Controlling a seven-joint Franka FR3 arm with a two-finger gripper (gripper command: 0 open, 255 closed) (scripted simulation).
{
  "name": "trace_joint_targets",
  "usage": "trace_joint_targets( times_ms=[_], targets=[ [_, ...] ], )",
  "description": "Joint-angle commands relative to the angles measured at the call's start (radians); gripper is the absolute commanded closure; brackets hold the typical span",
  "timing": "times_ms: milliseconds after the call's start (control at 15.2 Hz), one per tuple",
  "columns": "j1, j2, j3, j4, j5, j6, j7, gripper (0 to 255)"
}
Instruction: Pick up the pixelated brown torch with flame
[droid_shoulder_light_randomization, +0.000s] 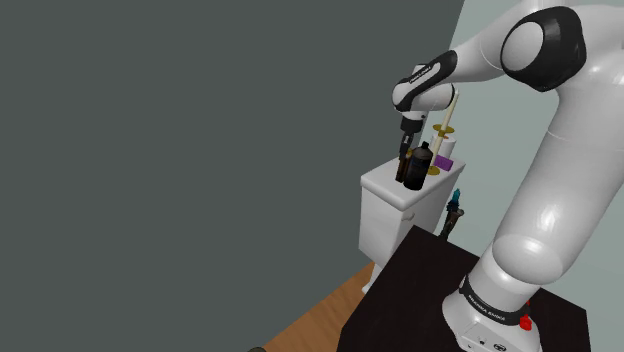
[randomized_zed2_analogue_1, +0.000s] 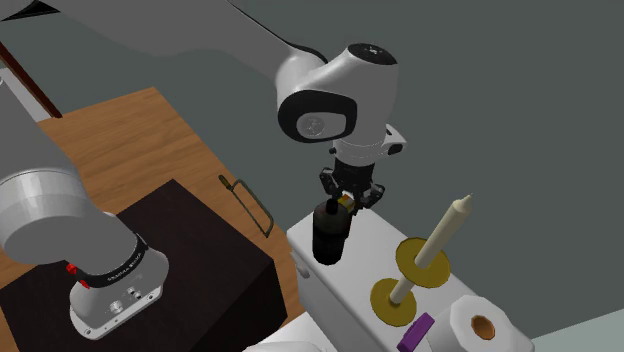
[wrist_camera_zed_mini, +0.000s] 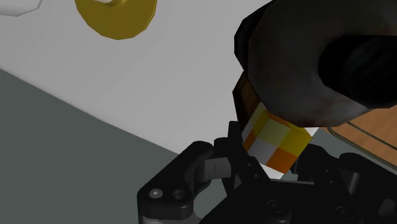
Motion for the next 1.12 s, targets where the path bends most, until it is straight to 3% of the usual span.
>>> trace_joint_targets(
  times_ms=[0, 1056],
  targets=[
    [0.001, -0.009, -0.001, 0.006, -0.006, -0.013, 0.004, 255],
    [0.011, -0.106, -0.001, 0.107, -0.072, -0.195, 0.050, 255]
  ],
)
